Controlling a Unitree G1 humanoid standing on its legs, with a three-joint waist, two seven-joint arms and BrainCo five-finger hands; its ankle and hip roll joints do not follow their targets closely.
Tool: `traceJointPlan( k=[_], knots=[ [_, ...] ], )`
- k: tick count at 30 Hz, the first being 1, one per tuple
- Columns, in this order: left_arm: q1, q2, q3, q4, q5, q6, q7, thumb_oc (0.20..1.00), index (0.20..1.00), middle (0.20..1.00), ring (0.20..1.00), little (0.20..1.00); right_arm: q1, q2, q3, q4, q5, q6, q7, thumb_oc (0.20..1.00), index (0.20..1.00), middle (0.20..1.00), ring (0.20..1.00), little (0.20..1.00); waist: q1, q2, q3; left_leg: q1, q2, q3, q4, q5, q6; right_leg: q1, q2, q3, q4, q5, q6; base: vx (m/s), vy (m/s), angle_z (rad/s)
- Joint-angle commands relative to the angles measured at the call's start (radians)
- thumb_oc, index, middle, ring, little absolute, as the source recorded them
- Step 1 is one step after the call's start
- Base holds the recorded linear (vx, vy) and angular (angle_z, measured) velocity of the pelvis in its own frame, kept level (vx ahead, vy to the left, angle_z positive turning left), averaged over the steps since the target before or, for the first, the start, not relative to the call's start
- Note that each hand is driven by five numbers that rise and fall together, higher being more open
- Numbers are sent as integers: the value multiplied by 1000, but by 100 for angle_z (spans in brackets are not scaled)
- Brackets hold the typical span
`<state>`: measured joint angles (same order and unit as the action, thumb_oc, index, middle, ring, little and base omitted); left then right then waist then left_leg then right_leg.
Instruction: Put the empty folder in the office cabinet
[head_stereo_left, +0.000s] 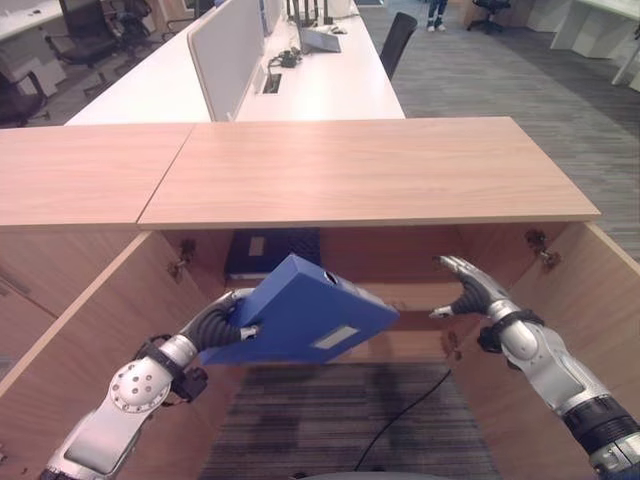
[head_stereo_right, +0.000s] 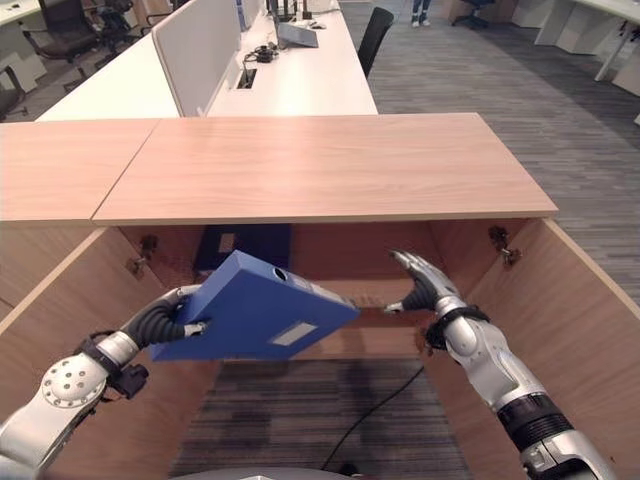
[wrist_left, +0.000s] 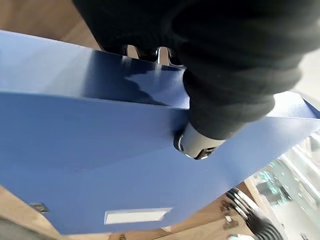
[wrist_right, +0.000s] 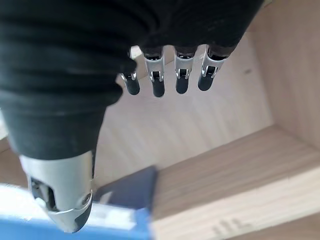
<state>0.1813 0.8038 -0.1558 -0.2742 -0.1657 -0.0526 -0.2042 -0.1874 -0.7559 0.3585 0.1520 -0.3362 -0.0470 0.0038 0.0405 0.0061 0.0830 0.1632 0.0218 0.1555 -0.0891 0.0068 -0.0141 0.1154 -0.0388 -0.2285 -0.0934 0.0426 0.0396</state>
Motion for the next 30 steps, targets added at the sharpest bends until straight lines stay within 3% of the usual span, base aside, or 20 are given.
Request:
traceJointPlan(
  k=[1,13,24,25,26,30],
  knots=[
    [-87,61,-11,-50,32,-99,34,200,200,200,200,200,-90,-26,56,-21,60,-59,36,1000,1000,1000,1000,1000,8,-63,-25,10,-5,-40,2,-93,-14,29,-44,-37,6,-20,70,0,0,0],
    [-269,5,-146,-40,107,-127,83,200,200,200,200,200,-223,86,253,-68,171,-88,105,1000,1000,1000,1000,1000,7,-65,-27,16,-5,-38,2,-93,-15,35,-43,-36,6,-26,66,0,0,0],
    [-359,-70,-199,-118,87,-161,118,200,200,200,200,200,-250,178,314,-18,231,-87,112,1000,1000,1000,1000,1000,7,-72,-25,16,-5,-39,2,-96,-14,37,-44,-39,6,-25,66,0,0,0],
    [-370,-89,-213,-146,49,-167,111,200,200,200,200,200,-246,211,327,4,268,-82,124,683,683,683,683,683,9,-73,-24,16,-6,-40,2,-96,-13,37,-44,-39,6,-25,66,0,0,0],
    [-369,-87,-213,-147,48,-166,111,200,200,200,200,200,-247,212,328,7,269,-84,124,225,225,225,225,225,9,-74,-24,16,-6,-40,2,-97,-13,37,-44,-39,6,-25,66,0,0,0],
    [-381,-111,-221,-179,3,-169,104,200,200,200,200,200,-236,246,358,41,338,-71,164,200,200,200,200,200,12,-77,-26,14,-6,-41,2,-96,-15,37,-45,-41,6,-26,66,0,0,0]
  ],
)
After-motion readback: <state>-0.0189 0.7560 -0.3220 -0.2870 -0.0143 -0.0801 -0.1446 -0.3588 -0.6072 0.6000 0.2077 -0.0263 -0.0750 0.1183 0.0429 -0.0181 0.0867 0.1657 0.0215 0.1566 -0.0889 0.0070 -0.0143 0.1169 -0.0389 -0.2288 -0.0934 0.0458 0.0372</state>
